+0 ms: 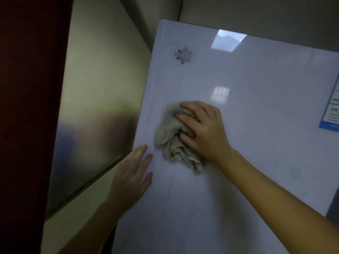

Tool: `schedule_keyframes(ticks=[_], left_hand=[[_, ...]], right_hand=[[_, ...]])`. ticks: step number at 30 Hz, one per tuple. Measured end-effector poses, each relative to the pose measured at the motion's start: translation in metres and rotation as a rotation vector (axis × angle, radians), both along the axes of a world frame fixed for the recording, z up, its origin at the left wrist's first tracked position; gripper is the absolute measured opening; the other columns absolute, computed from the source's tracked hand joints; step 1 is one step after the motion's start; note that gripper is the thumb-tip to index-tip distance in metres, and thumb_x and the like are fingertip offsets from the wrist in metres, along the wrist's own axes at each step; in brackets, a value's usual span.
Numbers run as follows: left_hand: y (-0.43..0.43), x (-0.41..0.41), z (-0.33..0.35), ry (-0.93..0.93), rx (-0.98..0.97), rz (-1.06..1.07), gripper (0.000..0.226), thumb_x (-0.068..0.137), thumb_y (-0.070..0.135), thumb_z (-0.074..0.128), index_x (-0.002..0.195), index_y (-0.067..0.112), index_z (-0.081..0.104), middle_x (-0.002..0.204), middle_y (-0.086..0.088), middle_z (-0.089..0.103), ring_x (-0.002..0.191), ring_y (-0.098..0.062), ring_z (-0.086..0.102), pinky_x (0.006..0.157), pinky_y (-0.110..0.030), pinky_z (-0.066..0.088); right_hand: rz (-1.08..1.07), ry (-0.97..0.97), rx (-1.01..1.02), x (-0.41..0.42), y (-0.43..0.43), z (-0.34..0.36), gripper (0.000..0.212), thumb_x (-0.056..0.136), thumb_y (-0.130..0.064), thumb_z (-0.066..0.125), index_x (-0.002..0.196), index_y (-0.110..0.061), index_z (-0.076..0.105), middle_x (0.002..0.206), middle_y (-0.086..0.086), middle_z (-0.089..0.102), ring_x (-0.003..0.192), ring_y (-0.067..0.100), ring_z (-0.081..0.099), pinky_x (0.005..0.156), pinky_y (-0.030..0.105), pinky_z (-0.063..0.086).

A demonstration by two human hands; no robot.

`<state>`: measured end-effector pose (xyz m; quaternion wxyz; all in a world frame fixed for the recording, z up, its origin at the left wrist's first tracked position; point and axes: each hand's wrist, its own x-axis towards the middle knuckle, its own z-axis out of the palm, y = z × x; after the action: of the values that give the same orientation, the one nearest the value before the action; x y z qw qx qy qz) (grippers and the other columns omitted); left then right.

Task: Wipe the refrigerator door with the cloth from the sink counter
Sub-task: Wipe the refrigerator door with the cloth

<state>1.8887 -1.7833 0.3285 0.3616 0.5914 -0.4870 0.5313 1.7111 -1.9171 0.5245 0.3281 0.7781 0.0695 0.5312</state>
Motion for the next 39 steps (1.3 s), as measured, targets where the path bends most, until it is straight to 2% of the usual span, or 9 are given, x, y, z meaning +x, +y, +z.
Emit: schedule_keyframes(ticks=[3,8,12,14,18,24,29,35,39], left_hand=[[-0.001,-0.001,-0.005,0.022,0.009,0.001,0.054,0.097,0.035,0.056,0.143,0.004,0.052,0.153,-0.020,0.045,0.141,-0.034,0.045,0.116,-0.043,0.038],[-0.005,-0.001,-0.016,0.048,0.022,0.000,0.056,0.097,0.036,0.055,0.145,0.007,0.050,0.156,-0.017,0.041,0.144,-0.033,0.041,0.118,-0.041,0.036],[-0.008,-0.005,-0.022,0.079,0.022,-0.031,0.061,0.096,0.035,0.055,0.150,0.010,0.040,0.159,-0.013,0.036,0.148,-0.029,0.034,0.126,-0.034,0.020],[-0.010,-0.006,-0.022,0.084,0.011,-0.044,0.061,0.096,0.035,0.054,0.150,0.011,0.039,0.157,-0.016,0.039,0.147,-0.029,0.035,0.125,-0.036,0.023],[-0.011,-0.006,-0.022,0.078,0.001,-0.051,0.061,0.096,0.036,0.054,0.150,0.010,0.038,0.153,-0.019,0.045,0.145,-0.031,0.037,0.121,-0.041,0.030],[-0.010,-0.009,-0.024,0.089,0.011,-0.061,0.062,0.096,0.036,0.053,0.150,0.010,0.037,0.158,-0.014,0.037,0.148,-0.028,0.033,0.122,-0.041,0.027],[-0.008,-0.011,-0.026,0.069,0.009,-0.047,0.059,0.096,0.034,0.055,0.146,0.006,0.044,0.151,-0.019,0.047,0.144,-0.031,0.038,0.115,-0.045,0.037],[-0.006,-0.012,-0.030,0.069,0.035,-0.053,0.060,0.095,0.034,0.056,0.147,0.007,0.043,0.153,-0.018,0.045,0.145,-0.030,0.037,0.122,-0.040,0.027],[-0.007,-0.012,-0.033,0.076,0.030,-0.084,0.056,0.095,0.033,0.057,0.143,0.003,0.051,0.150,-0.020,0.048,0.142,-0.034,0.041,0.115,-0.047,0.038]], right_hand=[[0.042,-0.119,0.157,0.014,0.008,0.015,0.043,0.083,-0.031,0.075,0.122,-0.013,0.071,0.138,0.011,0.061,0.125,0.036,0.056,0.100,0.048,0.041],[0.019,0.065,-0.078,0.027,0.013,0.027,0.040,0.084,-0.033,0.073,0.119,-0.015,0.073,0.135,0.009,0.064,0.124,0.033,0.057,0.098,0.047,0.043],[0.015,-0.108,0.105,0.038,0.019,0.050,0.042,0.085,-0.035,0.073,0.121,-0.015,0.072,0.138,0.010,0.061,0.125,0.035,0.053,0.100,0.048,0.042],[0.006,-0.091,0.109,0.046,0.025,0.044,0.044,0.084,-0.035,0.072,0.122,-0.015,0.071,0.139,0.011,0.060,0.126,0.036,0.052,0.102,0.048,0.040],[-0.017,0.205,-0.135,0.052,0.026,0.025,0.044,0.085,-0.041,0.069,0.122,-0.018,0.071,0.139,0.009,0.061,0.127,0.033,0.052,0.100,0.046,0.039],[0.007,-0.080,0.088,0.057,0.034,0.035,0.042,0.085,-0.039,0.071,0.121,-0.017,0.072,0.138,0.008,0.062,0.125,0.033,0.054,0.101,0.047,0.039],[-0.025,0.126,-0.063,0.057,0.033,0.008,0.042,0.085,-0.038,0.070,0.122,-0.017,0.072,0.140,0.009,0.062,0.126,0.034,0.057,0.099,0.047,0.040],[-0.013,-0.126,0.151,0.025,0.019,0.007,0.044,0.085,-0.033,0.073,0.125,-0.015,0.071,0.141,0.011,0.060,0.126,0.035,0.055,0.101,0.048,0.039],[-0.032,0.066,0.022,0.010,0.010,-0.040,0.044,0.086,-0.033,0.072,0.126,-0.015,0.071,0.142,0.013,0.061,0.125,0.037,0.057,0.100,0.048,0.041]])
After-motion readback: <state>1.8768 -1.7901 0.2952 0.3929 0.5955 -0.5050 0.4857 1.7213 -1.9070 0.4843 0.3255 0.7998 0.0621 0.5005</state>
